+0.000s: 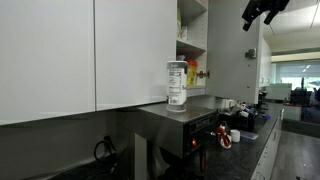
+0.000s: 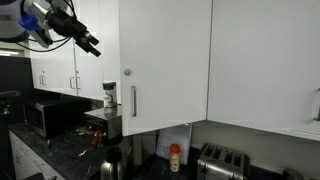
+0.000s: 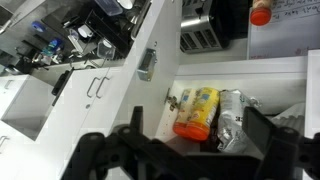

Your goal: Open the right cabinet door and take out the sugar bottle, the close the door

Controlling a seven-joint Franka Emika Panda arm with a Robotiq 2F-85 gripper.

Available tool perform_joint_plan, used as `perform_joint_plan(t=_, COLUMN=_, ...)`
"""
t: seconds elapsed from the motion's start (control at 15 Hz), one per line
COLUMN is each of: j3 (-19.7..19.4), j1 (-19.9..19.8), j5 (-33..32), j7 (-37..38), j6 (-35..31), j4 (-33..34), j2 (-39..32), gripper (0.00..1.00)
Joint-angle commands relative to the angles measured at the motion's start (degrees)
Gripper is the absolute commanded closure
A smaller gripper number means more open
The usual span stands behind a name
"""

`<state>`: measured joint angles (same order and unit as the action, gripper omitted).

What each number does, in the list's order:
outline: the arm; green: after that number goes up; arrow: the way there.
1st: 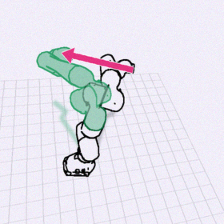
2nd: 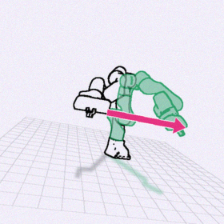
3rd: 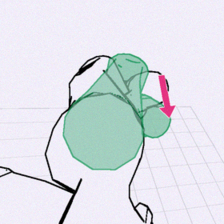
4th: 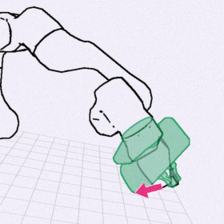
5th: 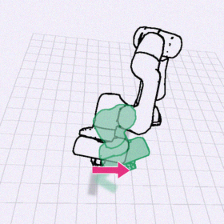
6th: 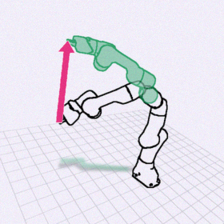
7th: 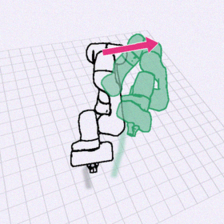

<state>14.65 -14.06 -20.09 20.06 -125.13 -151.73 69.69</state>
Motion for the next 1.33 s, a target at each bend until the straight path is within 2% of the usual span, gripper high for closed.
perform_joint_plan(t=0.0, j3=0.4, j1=-2.5, j5=-1.0, j7=1.9, j6=2.2, j4=0.8, j2=0.2, gripper=0.0)
perform_joint_plan(t=0.33, j3=-0.4, j1=-4.6, j5=-1.3, j7=3.4, j6=2.9, j4=1.0, j2=0.2, gripper=0.0)
perform_joint_plan(t=0.73, j3=-2.8, j1=-8.5, j5=-4.6, j7=3.8, j6=-0.4, j4=1.0, j2=-0.9, gripper=0.0)
perform_joint_plan(t=1.0, j3=-4.1, j1=-9.7, j5=-6.3, j7=3.8, j6=-1.4, j4=1.4, j2=-2.6, gripper=0.0)
perform_joint_plan(t=1.27, j3=-5.2, j1=-10.6, j5=-9.0, j7=4.0, j6=-9.3, j4=-0.2, j2=-3.4, gripper=0.0)
